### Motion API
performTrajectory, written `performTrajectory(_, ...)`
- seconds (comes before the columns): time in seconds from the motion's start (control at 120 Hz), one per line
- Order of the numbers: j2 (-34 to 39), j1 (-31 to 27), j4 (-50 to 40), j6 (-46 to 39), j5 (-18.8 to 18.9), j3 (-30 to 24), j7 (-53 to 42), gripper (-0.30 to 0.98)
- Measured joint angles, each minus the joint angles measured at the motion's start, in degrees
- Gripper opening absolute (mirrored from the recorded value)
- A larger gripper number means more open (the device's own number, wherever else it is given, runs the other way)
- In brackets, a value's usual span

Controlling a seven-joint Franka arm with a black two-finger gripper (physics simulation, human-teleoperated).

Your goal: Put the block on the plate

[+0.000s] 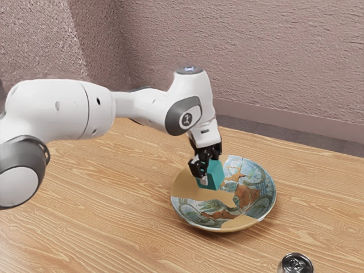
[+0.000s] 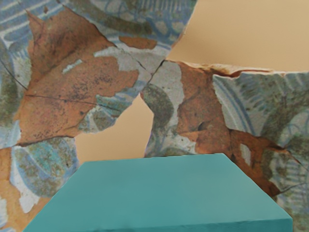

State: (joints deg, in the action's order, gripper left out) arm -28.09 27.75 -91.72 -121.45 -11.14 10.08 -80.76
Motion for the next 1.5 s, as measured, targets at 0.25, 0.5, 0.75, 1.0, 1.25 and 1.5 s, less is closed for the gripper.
performTrajectory(0.25, -3.57, 0.03, 0.24, -1.21, -0.23, -0.02, 0.15, 0.36)
performTrajectory(0.5, -5.37, 0.03, 0.28, -2.3, -0.28, -0.26, 0.26, 0.38)
performTrajectory(0.75, -5.36, 0.03, 0.29, -2.56, -0.38, -0.33, 0.26, 0.58)
performTrajectory(1.0, -0.19, 0.26, -0.56, -1.07, -0.37, -0.41, 0.92, 0.65)
performTrajectory(1.25, 9.01, 0.72, -3.02, 4.57, 0.3, 1.21, 9.05, 0.68)
performTrajectory(1.5, 17.85, 0.68, -2.92, 15.95, 3.32, 4.4, 25.1, 0.68)
